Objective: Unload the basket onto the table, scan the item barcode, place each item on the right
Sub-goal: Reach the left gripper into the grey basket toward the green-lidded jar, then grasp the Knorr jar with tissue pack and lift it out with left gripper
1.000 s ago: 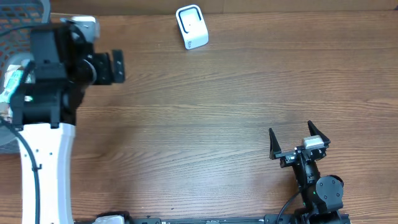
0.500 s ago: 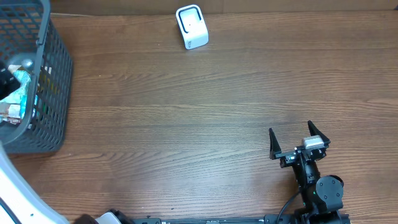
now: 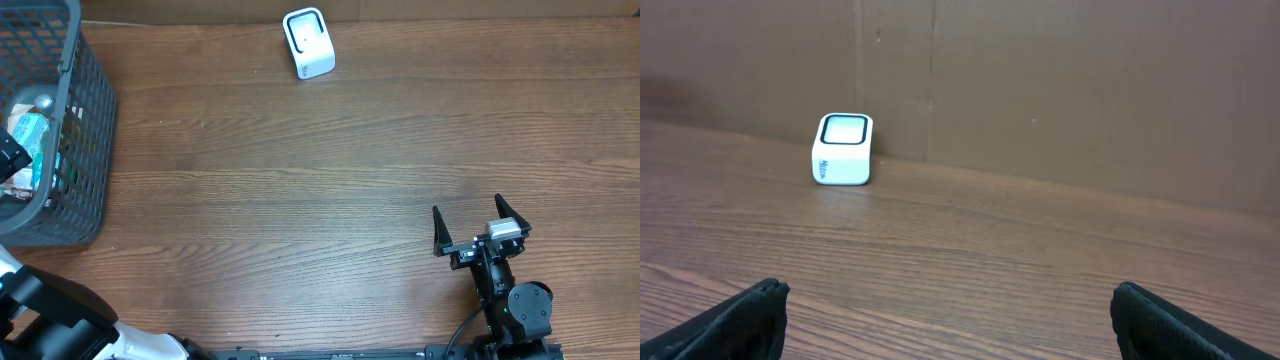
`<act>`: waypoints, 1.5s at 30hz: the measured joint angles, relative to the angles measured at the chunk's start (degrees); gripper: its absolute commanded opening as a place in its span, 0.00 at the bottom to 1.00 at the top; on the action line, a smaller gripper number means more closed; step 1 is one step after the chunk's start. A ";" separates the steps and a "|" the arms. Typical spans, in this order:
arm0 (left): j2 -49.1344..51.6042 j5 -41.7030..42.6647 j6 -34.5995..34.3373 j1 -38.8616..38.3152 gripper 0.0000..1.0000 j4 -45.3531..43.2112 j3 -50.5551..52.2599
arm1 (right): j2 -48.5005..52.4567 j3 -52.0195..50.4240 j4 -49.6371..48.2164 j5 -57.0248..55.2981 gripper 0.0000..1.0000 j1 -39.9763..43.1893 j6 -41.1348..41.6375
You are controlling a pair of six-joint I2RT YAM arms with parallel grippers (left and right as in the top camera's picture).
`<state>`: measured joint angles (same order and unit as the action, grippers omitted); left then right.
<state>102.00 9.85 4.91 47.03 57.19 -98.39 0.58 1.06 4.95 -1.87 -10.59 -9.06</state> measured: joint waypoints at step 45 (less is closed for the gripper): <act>18.01 5.46 9.64 -3.45 0.49 4.37 -4.15 | 0.00 0.00 0.00 -0.02 1.00 0.00 0.00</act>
<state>120.01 15.31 14.55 43.57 61.56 -102.54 0.58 1.06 4.95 -1.89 -10.59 -9.06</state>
